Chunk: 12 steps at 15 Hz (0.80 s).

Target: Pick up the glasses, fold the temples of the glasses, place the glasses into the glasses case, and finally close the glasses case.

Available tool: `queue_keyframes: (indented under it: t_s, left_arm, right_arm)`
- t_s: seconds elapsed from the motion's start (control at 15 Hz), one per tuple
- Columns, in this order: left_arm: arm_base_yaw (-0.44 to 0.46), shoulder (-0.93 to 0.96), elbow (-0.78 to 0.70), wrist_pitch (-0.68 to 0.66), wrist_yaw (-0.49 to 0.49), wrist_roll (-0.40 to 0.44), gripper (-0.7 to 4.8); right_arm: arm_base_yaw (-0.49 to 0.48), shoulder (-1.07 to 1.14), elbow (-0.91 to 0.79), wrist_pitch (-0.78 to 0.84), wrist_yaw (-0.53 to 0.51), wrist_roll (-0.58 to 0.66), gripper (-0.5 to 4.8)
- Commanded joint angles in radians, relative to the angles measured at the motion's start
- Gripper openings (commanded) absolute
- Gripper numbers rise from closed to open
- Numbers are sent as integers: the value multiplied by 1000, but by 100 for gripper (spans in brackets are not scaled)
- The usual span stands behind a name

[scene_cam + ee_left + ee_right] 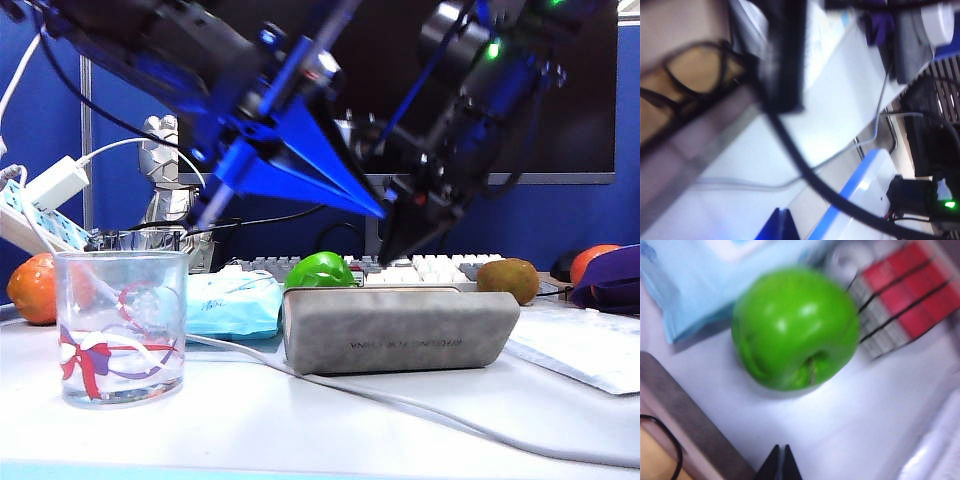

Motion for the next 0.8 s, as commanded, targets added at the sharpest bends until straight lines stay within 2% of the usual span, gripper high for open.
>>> queue_keyframes:
  t_s: [0.07, 0.4, 0.66, 0.8]
  left_arm:
    - [-27, 39, 2, 14, -19, 3, -5]
    - [-37, 117, 2, 23, -66, 3, -5]
    - [-43, 119, 2, 24, -68, 3, -5]
    - [-44, 119, 2, 21, -117, -1, -5]
  right_arm:
    - [-14, 10, 3, 4, -64, 12, -2]
    - [-59, 21, 3, -20, -111, 23, -2]
    - [-73, 33, 3, -27, -137, 23, -2]
    - [-73, 32, 5, -76, -153, 41, -2]
